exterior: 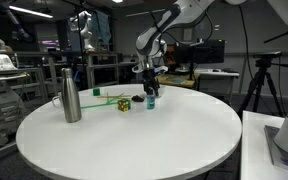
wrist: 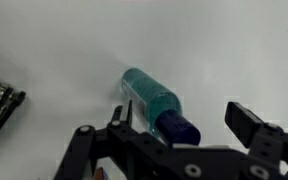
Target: Move the bottle forward
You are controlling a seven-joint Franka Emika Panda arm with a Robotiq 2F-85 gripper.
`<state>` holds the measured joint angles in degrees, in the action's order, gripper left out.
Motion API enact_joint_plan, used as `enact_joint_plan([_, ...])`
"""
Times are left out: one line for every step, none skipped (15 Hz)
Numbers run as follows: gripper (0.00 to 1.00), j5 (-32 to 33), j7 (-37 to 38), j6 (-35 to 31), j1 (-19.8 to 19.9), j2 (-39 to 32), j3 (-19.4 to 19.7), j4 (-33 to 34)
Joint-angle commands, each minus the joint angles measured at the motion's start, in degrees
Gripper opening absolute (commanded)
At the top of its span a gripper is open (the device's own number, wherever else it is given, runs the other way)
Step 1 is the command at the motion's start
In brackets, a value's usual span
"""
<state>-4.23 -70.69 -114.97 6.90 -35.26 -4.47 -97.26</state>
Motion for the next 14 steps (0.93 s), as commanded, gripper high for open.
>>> enact_joint_plan([0.74, 0.59, -0.89, 2.1, 0.58, -0.12, -0.21, 1.14])
enact_joint_plan([0.68, 0.61, -0.88, 2.1, 0.57, -0.11, -0.21, 1.13])
enact_joint_plan([0.59, 0.57, -0.86, 2.08, 0.59, -0.1, -0.21, 1.14])
enact_joint_plan([0.52, 0.52, -0.89, 2.12, 0.62, -0.09, -0.23, 1.17])
enact_joint_plan([0.42, 0.51, -0.9, 2.15, 0.62, -0.09, -0.23, 1.18])
enact_joint_plan([0.35, 0.49, -0.9, 2.19, 0.63, -0.09, -0.24, 1.18])
enact_joint_plan([0.28, 0.5, -0.92, 2.22, 0.63, -0.12, -0.24, 1.18])
enact_joint_plan([0.2, 0.53, -0.93, 2.2, 0.61, -0.06, -0.24, 1.13])
enact_joint_plan([0.13, 0.55, -0.93, 2.2, 0.6, 0.01, -0.25, 1.05])
enact_joint_plan([0.1, 0.59, -0.97, 2.16, 0.55, 0.18, -0.28, 0.97])
enact_joint_plan([0.1, 0.56, -0.96, 2.18, 0.54, 0.32, -0.3, 0.9])
enact_joint_plan([0.1, 0.62, -0.93, 2.21, 0.5, 0.46, -0.3, 0.85])
enact_joint_plan([0.1, 0.69, -0.9, 2.21, 0.44, 0.71, -0.31, 0.72])
enact_joint_plan([0.1, 0.79, -0.82, 2.2, 0.34, 0.97, -0.31, 0.56])
